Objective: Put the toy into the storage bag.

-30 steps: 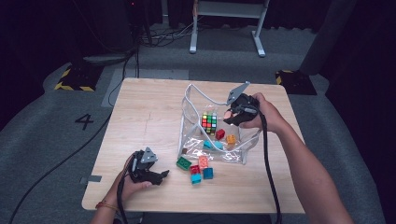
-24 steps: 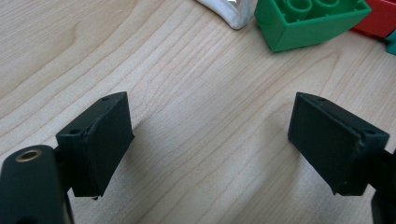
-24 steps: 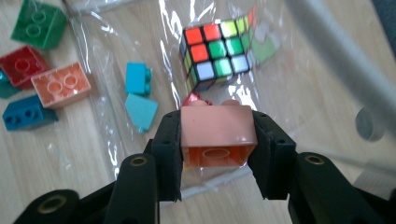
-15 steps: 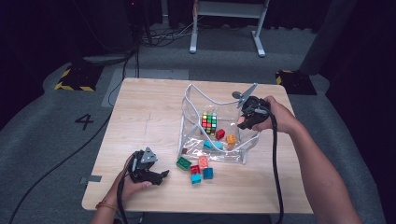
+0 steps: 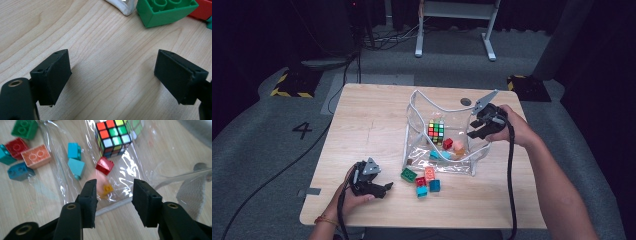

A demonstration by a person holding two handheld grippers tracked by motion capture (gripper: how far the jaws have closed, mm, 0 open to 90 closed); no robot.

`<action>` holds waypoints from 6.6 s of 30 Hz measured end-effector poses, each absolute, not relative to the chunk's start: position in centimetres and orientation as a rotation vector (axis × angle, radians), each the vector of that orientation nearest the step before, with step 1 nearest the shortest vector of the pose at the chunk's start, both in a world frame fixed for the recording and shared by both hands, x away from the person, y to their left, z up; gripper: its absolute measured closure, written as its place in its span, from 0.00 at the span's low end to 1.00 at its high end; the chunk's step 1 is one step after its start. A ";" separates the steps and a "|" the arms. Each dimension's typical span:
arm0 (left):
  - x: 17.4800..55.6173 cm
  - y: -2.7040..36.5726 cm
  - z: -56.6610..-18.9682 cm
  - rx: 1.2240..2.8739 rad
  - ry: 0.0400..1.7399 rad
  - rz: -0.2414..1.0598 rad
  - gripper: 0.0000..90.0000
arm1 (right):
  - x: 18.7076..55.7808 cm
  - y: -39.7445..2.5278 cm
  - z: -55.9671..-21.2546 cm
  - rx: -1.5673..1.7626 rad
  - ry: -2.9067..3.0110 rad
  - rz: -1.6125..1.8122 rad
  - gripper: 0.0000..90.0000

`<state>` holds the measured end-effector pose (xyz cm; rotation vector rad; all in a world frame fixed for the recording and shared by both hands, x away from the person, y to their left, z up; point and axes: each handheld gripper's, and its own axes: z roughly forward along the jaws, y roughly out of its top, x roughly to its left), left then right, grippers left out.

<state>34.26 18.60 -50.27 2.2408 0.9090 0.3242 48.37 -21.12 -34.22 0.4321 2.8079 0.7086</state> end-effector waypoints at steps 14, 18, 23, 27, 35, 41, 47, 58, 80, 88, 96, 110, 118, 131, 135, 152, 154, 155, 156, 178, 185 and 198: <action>34.3 18.6 -50.3 2.241 0.910 0.322 0.15 | 45.4 -23.8 -33.0 0.473 2.596 0.951 0.49; 34.3 18.6 -50.3 2.241 0.909 0.323 0.15 | 44.6 -24.7 -32.6 0.497 2.526 1.031 0.43; 34.3 18.6 -50.3 2.241 0.909 0.323 0.15 | 43.5 -26.1 -32.0 0.549 2.453 1.100 0.37; 34.3 18.6 -50.3 2.240 0.909 0.323 0.15 | 42.6 -27.3 -32.0 0.540 2.416 1.140 0.34; 34.3 18.6 -50.3 2.241 0.909 0.323 0.15 | 40.9 -29.8 -32.4 0.574 2.359 1.205 0.31; 34.3 18.6 -50.3 2.241 0.909 0.323 0.15 | 39.7 -31.1 -32.7 0.605 2.317 1.256 0.31; 34.3 18.6 -50.3 2.241 0.909 0.323 0.15 | 38.8 -31.7 -33.7 0.608 2.310 1.253 0.31; 34.2 18.6 -50.3 2.241 0.912 0.323 0.15 | 37.7 -30.8 -38.4 0.588 2.423 1.227 0.33; 34.2 18.6 -50.3 2.241 0.912 0.322 0.16 | 34.3 -25.7 -46.0 0.460 2.650 1.198 0.39; 34.2 18.6 -50.3 2.242 0.911 0.321 0.16 | 34.6 -22.0 -47.6 0.390 2.673 1.233 0.42; 34.2 18.6 -50.3 2.240 0.913 0.322 0.16 | 34.9 -18.5 -48.1 0.348 2.712 1.211 0.42; 34.2 18.6 -50.3 2.241 0.912 0.321 0.16 | 35.3 -15.2 -49.2 0.305 2.745 1.205 0.52; 34.2 18.6 -50.3 2.236 0.918 0.315 0.16 | 35.2 -15.4 -49.2 0.288 2.746 1.226 0.65; 34.1 18.6 -50.3 2.244 0.916 0.314 0.16 | 34.9 -17.2 -48.2 0.295 2.716 1.254 0.66; 34.1 18.6 -50.2 2.245 0.915 0.315 0.16 | 34.8 -18.0 -47.8 0.309 2.710 1.261 0.66; 34.1 18.6 -50.2 2.242 0.919 0.325 0.16 | 35.2 -22.7 -46.5 0.349 2.634 1.259 0.66; 34.1 18.6 -50.2 2.244 0.918 0.326 0.16 | 35.1 -23.5 -46.1 0.366 2.629 1.259 0.66; 34.1 18.6 -50.2 2.242 0.918 0.327 0.16 | 35.1 -23.8 -45.9 0.396 2.625 1.255 0.66; 34.1 18.6 -50.3 2.241 0.920 0.327 0.16 | 35.0 -24.1 -45.8 0.411 2.621 1.252 0.66; 34.2 18.6 -50.3 2.239 0.913 0.324 0.15 | 37.3 -33.5 -43.4 0.673 2.393 1.236 0.66; 34.2 18.6 -50.3 2.240 0.910 0.323 0.15 | 39.8 -35.3 -40.9 0.735 2.301 1.194 0.66; 34.2 18.6 -50.3 2.240 0.911 0.322 0.15 | 43.9 -35.7 -36.2 0.773 2.193 1.245 0.66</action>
